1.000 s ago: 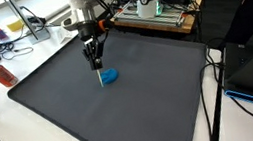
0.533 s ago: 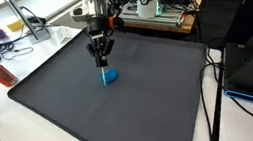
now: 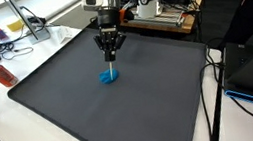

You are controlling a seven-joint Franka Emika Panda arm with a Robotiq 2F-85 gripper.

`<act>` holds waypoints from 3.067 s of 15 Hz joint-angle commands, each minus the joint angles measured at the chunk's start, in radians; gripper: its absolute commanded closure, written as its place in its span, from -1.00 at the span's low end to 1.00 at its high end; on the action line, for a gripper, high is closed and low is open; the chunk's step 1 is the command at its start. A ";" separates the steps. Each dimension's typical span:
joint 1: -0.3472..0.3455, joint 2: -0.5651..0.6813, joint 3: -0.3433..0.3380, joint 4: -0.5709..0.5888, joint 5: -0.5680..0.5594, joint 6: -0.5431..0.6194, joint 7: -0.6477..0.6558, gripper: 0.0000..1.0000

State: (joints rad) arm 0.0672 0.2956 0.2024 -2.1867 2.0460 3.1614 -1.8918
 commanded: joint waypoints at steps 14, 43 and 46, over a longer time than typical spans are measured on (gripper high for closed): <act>-0.069 -0.169 -0.199 -0.329 -0.987 -0.446 0.949 0.94; -0.271 0.180 -0.261 0.197 -1.206 -0.916 1.437 0.94; -0.277 0.204 -0.257 0.227 -1.203 -0.944 1.470 0.94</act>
State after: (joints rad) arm -0.1826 0.4703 -0.0727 -2.0103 0.8523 2.2668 -0.4698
